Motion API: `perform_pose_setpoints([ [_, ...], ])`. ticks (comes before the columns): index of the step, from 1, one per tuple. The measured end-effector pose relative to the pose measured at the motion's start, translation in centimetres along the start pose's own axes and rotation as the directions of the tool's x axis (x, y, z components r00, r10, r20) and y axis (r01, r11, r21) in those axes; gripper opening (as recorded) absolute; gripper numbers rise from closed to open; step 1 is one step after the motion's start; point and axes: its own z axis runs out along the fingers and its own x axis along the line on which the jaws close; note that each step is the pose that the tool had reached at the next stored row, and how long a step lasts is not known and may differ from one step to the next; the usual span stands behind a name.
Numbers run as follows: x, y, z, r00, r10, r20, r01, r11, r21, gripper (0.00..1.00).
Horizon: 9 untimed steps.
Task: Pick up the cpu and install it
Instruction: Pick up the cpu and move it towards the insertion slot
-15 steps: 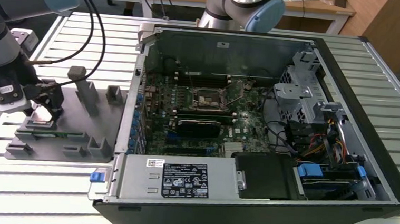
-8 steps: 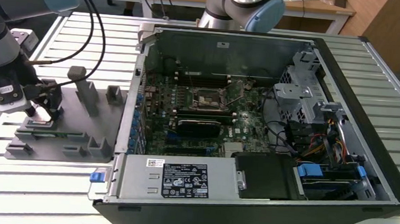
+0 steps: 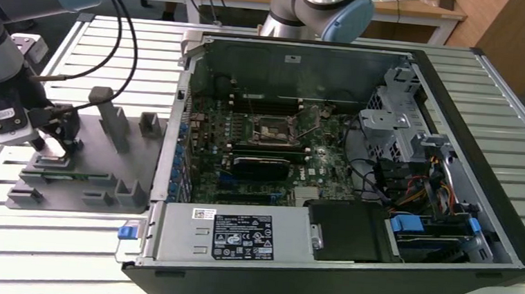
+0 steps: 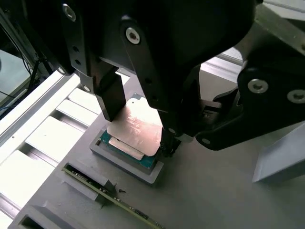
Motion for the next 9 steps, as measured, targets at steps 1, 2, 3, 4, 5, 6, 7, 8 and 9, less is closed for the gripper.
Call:
perform_pose_setpoints([
  [1, 0.0, 0.0, -0.13, 1.0, 0.0, 0.0, 0.0, 1.0, -0.0001, 0.54],
  [2, 0.0, 0.01, -0.28, 1.0, 0.0, 0.0, 0.0, 1.0, -0.0002, 0.54],
  [3, -0.01, 0.01, -0.46, 1.0, 0.0, -0.0001, 0.0, 1.0, -0.0003, 0.54],
  [4, -0.01, 0.02, -0.61, 1.0, 0.0, 0.0, 0.0, 1.0, -0.0006, 0.54],
  [5, -0.01, 0.02, -0.78, 1.0, 0.0, 0.0, 0.0, 1.0, -0.0007, 0.54],
  [6, -0.01, 0.03, -0.96, 1.0, 0.0, 0.0001, 0.0, 1.0, -0.0009, 0.54],
  [7, -0.02, 0.03, -1.17, 1.0, 0.0, 0.0, 0.0, 1.0, -0.0008, 0.54],
  [8, -0.02, 0.04, -1.37, 1.0, 0.0, -0.0001, 0.0, 1.0, -0.0008, 0.54],
  [9, -0.02, 0.05, -1.55, 1.0, 0.0, -0.0001, 0.0, 1.0, -0.0009, 0.54],
])
